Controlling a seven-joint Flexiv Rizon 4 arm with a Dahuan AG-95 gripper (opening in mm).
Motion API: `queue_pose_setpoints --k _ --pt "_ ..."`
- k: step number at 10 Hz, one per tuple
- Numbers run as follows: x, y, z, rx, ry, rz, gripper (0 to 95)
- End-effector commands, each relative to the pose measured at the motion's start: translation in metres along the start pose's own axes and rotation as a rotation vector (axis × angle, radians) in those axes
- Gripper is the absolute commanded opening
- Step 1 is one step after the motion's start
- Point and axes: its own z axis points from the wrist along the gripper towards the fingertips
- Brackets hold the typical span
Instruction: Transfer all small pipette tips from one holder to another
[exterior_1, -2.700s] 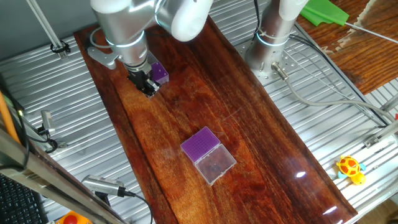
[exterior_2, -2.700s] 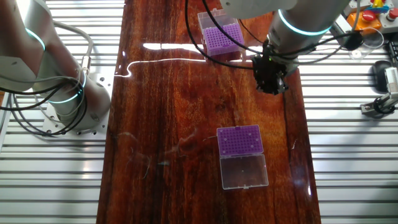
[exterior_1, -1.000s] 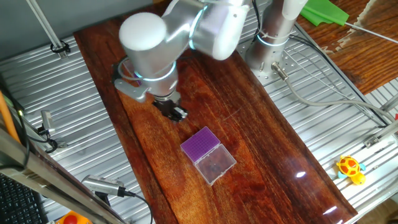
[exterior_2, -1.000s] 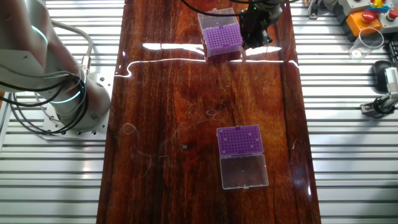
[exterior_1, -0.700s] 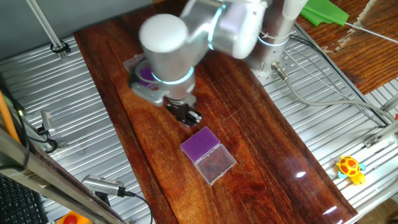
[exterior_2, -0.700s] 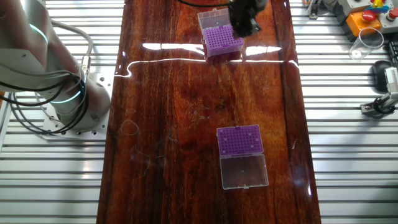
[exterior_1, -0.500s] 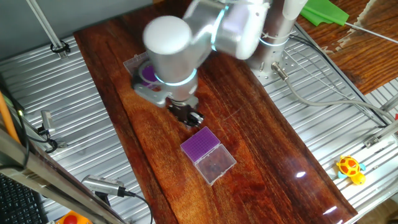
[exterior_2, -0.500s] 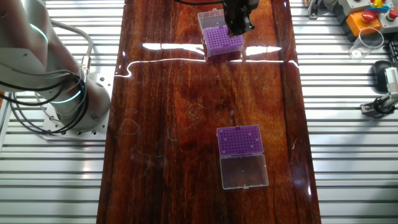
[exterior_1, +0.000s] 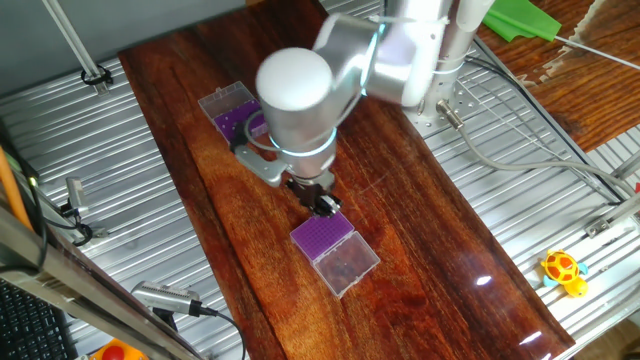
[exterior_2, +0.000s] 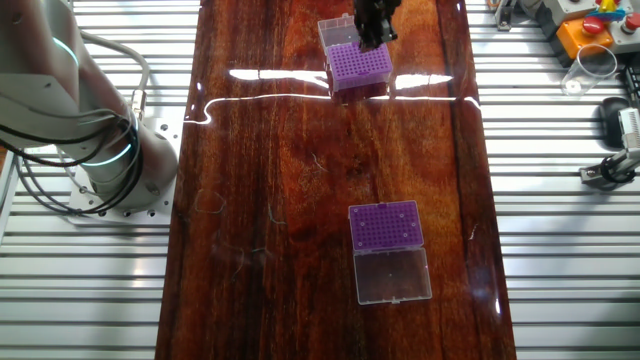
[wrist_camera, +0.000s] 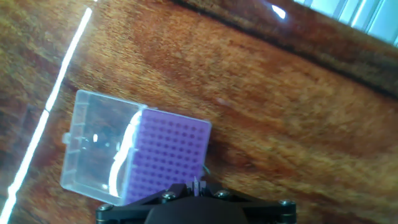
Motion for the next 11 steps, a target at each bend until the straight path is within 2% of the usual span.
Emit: queue_pose_setpoints --k 1,6,11 --pt "-0.001 0.005 0.003 0.002 -0.002 0.010 0.0" --pt "0.003 0.017 0.011 0.010 -0.011 0.037 0.0" --pt "0.014 0.024 0.017 0.012 -0.018 0.054 0.0"
